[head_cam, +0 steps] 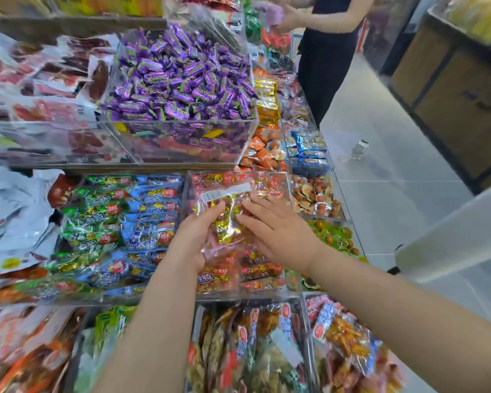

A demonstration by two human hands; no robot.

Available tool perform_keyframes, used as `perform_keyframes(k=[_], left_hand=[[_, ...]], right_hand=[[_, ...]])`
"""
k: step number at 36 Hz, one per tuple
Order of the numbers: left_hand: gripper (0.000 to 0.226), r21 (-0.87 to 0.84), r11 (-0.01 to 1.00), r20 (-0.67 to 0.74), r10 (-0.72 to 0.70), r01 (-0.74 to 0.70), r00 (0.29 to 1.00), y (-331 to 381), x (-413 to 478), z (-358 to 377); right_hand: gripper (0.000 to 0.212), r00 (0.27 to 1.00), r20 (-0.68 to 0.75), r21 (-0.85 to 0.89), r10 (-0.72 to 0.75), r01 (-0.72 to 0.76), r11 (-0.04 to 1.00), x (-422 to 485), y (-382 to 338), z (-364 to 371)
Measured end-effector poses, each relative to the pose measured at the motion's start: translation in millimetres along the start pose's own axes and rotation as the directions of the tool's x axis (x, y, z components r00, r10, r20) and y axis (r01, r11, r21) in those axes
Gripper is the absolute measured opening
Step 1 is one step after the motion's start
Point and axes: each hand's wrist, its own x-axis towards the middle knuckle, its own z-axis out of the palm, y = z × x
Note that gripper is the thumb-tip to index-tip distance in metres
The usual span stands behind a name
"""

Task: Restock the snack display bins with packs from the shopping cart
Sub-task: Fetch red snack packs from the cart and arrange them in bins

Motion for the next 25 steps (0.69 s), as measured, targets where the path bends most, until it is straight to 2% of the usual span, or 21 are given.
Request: perform_keyframes(k=[2, 3, 6, 9, 11, 13, 16, 18, 19, 20, 22, 23, 25], left_hand=[[0.099, 0.071, 0.997, 0.012, 0.027, -0.028, 1.0, -6, -5, 5], [0.097, 0.099, 0.994, 0.009, 0.053, -0.054, 0.999, -9, -7, 8], [0.078, 0.148, 0.981, -0.031, 0.133, -0.127, 0.991, -17, -8, 12], [0.093, 0.14, 0.982, -0.127, 0.143, -0.125, 0.982, -19, -7, 12], [0.098, 0.106, 0.985, -0.181, 0.151, -0.133, 0.972, -17, -7, 7], [0.095, 0.085, 0.983, -0.23, 0.178, -0.162, 0.957, -13, -7, -1], [0.083, 0.064, 0.979, -0.263, 0.203, -0.193, 0.943, -8, -3, -13], [0.08, 0.043, 0.978, -0.266, 0.206, -0.202, 0.942, -5, -3, -16], [0.073, 0.041, 0.976, -0.277, 0.215, -0.212, 0.936, -4, -4, -17], [0.058, 0.054, 0.973, -0.287, 0.231, -0.225, 0.929, -3, -4, -19], [0.031, 0.095, 0.968, -0.292, 0.252, -0.234, 0.923, -3, -7, -21], [0.026, 0.102, 0.965, -0.282, 0.26, -0.24, 0.924, -3, -8, -23], [0.014, 0.088, 0.962, -0.26, 0.272, -0.258, 0.926, -3, -10, -24]], right_hand=[[0.055, 0.997, 0.0, -0.029, 0.071, -0.071, 0.997, 1, -7, 0], [0.057, 0.995, 0.002, -0.043, 0.096, -0.096, 0.994, 1, -9, 0], [0.06, 0.992, -0.006, -0.046, 0.125, -0.125, 0.991, 1, -13, 2], [0.057, 0.989, 0.002, 0.007, 0.147, -0.147, 0.989, -3, -11, 2], [0.052, 0.969, 0.052, 0.066, 0.241, -0.244, 0.967, -4, -3, -2], [0.04, 0.912, 0.081, 0.228, 0.401, -0.409, 0.884, -4, 10, -6], [0.026, 0.768, 0.085, 0.493, 0.635, -0.586, 0.643, 0, 31, -15], [0.023, 0.642, 0.144, 0.545, 0.753, -0.686, 0.481, 5, 49, -19], [0.022, 0.596, 0.191, 0.509, 0.78, -0.74, 0.44, 7, 57, -20], [0.022, 0.568, 0.253, 0.461, 0.783, -0.783, 0.419, 10, 65, -21], [0.022, 0.561, 0.4, 0.42, 0.725, -0.815, 0.399, 18, 74, -20], [0.025, 0.568, 0.466, 0.391, 0.679, -0.82, 0.418, 24, 75, -18], [0.038, 0.577, 0.553, 0.266, 0.601, -0.806, 0.529, 35, 76, -9]])
